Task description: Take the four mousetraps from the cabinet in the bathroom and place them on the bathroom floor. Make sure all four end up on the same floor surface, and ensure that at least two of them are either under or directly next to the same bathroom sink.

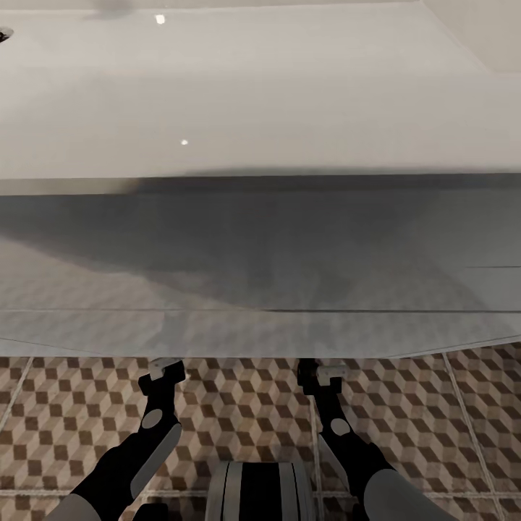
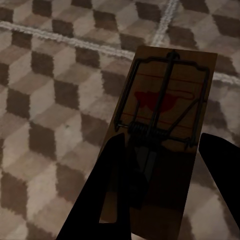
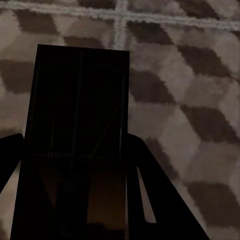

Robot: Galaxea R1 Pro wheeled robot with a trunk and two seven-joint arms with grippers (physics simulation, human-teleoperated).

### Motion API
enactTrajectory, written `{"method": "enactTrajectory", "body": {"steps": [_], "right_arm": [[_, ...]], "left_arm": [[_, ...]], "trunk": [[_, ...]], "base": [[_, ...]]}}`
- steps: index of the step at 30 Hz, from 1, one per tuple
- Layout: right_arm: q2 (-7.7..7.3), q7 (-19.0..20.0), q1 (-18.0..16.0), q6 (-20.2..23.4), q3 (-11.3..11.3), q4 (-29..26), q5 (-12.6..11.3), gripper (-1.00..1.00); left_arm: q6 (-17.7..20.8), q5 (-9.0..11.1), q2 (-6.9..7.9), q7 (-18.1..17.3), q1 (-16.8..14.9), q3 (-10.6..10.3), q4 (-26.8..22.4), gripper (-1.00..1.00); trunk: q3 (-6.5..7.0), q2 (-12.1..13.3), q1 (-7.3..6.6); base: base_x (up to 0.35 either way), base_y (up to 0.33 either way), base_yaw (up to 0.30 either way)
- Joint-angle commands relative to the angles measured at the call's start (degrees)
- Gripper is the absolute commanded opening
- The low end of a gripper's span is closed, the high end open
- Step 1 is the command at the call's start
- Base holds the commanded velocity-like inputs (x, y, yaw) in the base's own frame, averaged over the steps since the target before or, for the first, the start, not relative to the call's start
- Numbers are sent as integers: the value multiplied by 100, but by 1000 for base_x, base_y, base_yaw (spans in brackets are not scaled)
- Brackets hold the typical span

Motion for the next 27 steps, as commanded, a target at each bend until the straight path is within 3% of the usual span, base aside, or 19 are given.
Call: {"method": "enactTrajectory", "body": {"steps": [1,11,16,27], "right_arm": [[-3,-41,-4,-11,32,6,-1,-100],[-8,-41,-4,-11,31,6,0,-100],[-11,-41,-4,-11,31,6,2,-100],[-10,-41,-4,-11,30,6,0,-100]], "left_arm": [[-40,60,8,32,-6,-31,-3,-100],[-40,58,5,35,-6,-39,-3,-100],[-40,56,5,35,-6,-40,-3,-100],[-40,62,5,26,-6,-40,-3,-100]], "trunk": [[-3,-1,-1],[-3,-1,-1],[-114,-8,12],[-114,-8,12]], "base": [[0,0,0],[0,0,0],[0,0,0],[0,0,0]]}}
